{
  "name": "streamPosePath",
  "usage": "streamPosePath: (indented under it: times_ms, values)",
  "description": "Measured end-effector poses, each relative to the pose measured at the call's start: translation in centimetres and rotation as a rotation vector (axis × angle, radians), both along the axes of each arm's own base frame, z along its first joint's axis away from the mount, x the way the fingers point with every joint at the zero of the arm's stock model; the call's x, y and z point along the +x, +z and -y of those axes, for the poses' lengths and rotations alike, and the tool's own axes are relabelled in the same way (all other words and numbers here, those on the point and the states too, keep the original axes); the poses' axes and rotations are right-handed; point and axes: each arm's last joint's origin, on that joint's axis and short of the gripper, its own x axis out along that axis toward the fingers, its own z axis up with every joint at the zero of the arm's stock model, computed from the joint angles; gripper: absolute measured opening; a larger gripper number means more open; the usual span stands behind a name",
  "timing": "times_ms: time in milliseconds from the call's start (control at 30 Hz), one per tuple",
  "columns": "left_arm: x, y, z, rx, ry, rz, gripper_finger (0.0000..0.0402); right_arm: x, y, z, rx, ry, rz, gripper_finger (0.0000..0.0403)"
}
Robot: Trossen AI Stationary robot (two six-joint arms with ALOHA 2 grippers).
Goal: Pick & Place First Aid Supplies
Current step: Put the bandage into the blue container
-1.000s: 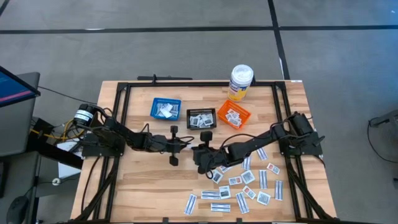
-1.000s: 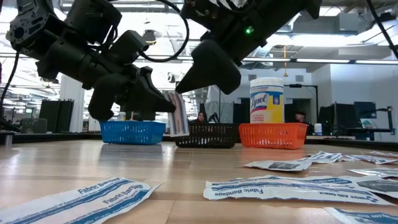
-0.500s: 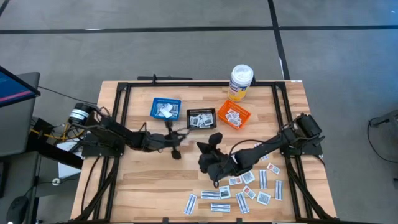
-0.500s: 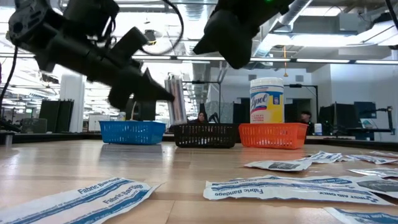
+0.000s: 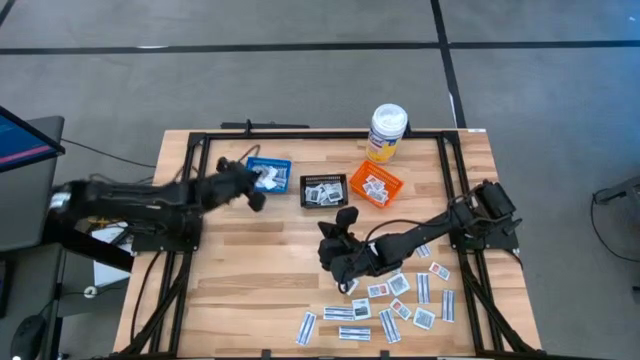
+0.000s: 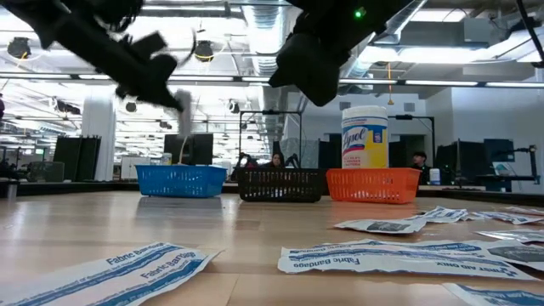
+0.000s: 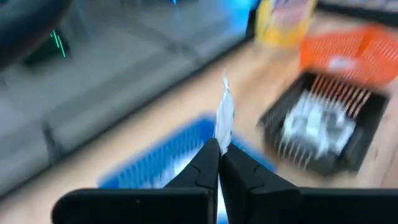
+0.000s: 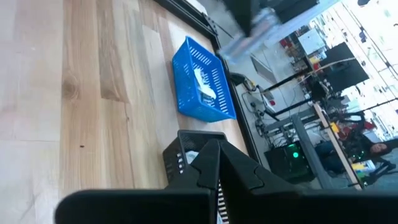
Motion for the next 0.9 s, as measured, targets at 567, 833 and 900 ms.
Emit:
streamPosePath:
  times_ms: [567, 833, 900]
  values:
    - [-0.1, -5.0, -7.2, -0.360, 0.009, -0.172, 0.0032, 0.1, 0.0, 0.3, 0.003, -0.006, 0.001, 0.0001]
    - [1.2, -5.4, -8.0, -0.280, -0.021, -0.158, 0.0087, 0.1, 0.0, 0.3, 0.014, -0.013, 0.011, 0.0001]
    - [1.2, -5.1, -8.0, -0.269, -0.026, -0.144, 0.0099, 0.1, 0.0, 0.3, 0.014, -0.013, 0.011, 0.0001]
